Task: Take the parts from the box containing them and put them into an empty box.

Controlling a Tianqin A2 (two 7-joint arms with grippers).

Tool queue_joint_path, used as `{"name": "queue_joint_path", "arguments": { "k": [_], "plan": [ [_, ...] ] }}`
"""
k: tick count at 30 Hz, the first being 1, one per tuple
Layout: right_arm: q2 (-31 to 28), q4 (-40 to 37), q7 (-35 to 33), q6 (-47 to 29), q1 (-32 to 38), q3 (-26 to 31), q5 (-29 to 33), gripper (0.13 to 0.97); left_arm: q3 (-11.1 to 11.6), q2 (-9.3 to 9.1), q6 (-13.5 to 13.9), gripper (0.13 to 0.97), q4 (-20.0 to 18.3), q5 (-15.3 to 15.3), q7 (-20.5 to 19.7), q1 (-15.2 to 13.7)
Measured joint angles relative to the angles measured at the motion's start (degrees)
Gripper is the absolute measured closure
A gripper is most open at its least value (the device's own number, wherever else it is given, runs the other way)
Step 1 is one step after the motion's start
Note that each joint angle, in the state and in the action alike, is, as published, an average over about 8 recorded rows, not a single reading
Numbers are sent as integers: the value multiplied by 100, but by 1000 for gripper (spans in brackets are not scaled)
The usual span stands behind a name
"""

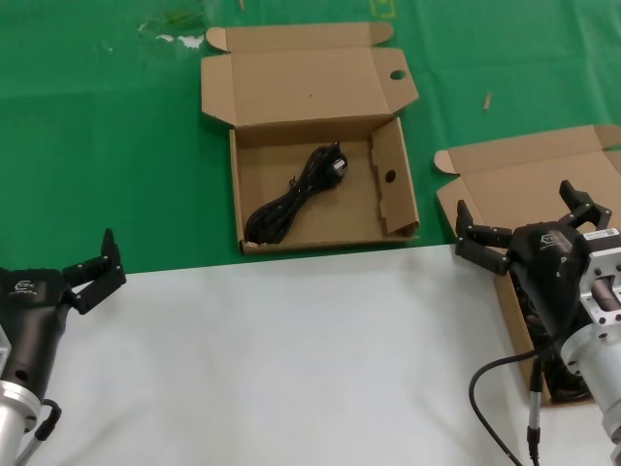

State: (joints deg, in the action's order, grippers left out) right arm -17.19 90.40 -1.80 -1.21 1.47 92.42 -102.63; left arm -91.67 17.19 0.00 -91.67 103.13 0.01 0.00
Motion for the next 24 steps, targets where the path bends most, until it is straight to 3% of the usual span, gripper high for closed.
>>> {"name": "queue_joint_path", "arguments": {
  "k": [24],
  "plan": [
    [0, 0, 0, 0, 0, 0, 0, 129, 0, 0, 0, 132, 0, 0, 0, 0]
  ]
}}
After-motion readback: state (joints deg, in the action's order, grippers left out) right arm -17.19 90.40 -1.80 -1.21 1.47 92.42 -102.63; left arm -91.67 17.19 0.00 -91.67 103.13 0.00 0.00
